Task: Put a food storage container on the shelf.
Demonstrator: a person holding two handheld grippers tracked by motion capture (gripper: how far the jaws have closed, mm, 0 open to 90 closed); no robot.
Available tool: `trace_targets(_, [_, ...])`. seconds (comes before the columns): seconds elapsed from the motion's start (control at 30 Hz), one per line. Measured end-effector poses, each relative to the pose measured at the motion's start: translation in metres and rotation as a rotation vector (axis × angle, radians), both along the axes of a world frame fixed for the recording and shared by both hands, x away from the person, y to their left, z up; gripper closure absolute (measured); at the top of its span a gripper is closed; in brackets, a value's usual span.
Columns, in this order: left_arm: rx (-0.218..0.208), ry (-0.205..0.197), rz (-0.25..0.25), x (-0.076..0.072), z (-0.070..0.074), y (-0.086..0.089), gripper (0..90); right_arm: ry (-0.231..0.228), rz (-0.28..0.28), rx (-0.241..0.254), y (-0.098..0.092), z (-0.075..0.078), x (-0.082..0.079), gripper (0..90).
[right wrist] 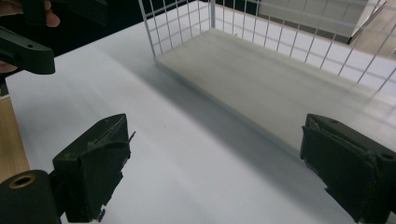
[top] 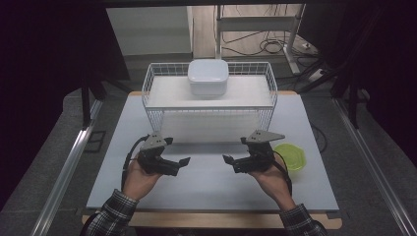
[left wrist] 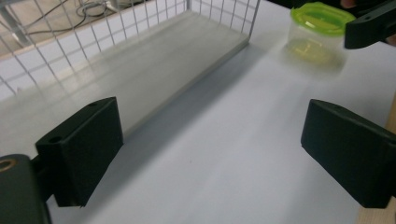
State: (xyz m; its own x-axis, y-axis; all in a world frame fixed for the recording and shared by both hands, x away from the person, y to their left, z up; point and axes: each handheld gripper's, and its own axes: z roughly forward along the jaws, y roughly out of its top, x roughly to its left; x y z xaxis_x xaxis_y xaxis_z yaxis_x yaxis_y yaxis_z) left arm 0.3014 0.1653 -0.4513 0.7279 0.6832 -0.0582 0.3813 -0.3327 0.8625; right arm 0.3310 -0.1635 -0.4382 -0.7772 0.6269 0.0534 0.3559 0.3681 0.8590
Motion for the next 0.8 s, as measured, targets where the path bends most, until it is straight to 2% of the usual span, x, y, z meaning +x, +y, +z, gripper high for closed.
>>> trace_targets(0.13, [-0.019,0.021,0.017,-0.005,-0.01,0.003,3.0,0.013,-0.009,0.023,-0.008,-0.009,-0.005,8.4])
trace_targets(0.33, [-0.013,0.019,0.026,-0.014,-0.023,0.007,1.7,0.015,-0.032,0.03,-0.02,-0.022,-0.016,8.4])
trace_targets(0.37, [-0.015,0.0,0.024,-0.018,-0.029,0.01,1.7,0.017,-0.036,0.029,-0.022,-0.024,-0.018,8.4])
trace_targets(0.4, [-0.015,0.0,0.024,-0.018,-0.029,0.01,1.6,0.017,-0.036,0.029,-0.022,-0.024,-0.018,8.4])
trace_targets(0.43, [-0.01,-0.011,0.031,-0.023,-0.035,0.013,1.7,0.021,-0.039,0.024,-0.024,-0.027,-0.022,8.4])
trace_targets(0.47, [-0.01,-0.011,0.031,-0.023,-0.035,0.013,1.8,0.021,-0.039,0.024,-0.024,-0.027,-0.022,8.4])
trace_targets(0.57, [0.009,-0.008,0.074,-0.031,-0.042,0.022,2.3,0.012,-0.041,-0.002,-0.026,-0.033,-0.028,8.5])
trace_targets(0.7, [0.007,-0.005,0.094,-0.038,-0.045,0.028,3.4,0.03,-0.033,-0.011,-0.025,-0.039,-0.031,8.5])
trace_targets(0.73, [0.023,-0.006,0.1,-0.041,-0.047,0.03,3.6,0.046,-0.028,-0.023,-0.024,-0.044,-0.033,8.6])
trace_targets(0.8, [0.036,-0.004,0.106,-0.042,-0.05,0.031,3.6,0.051,-0.024,-0.04,-0.023,-0.048,-0.035,8.8])
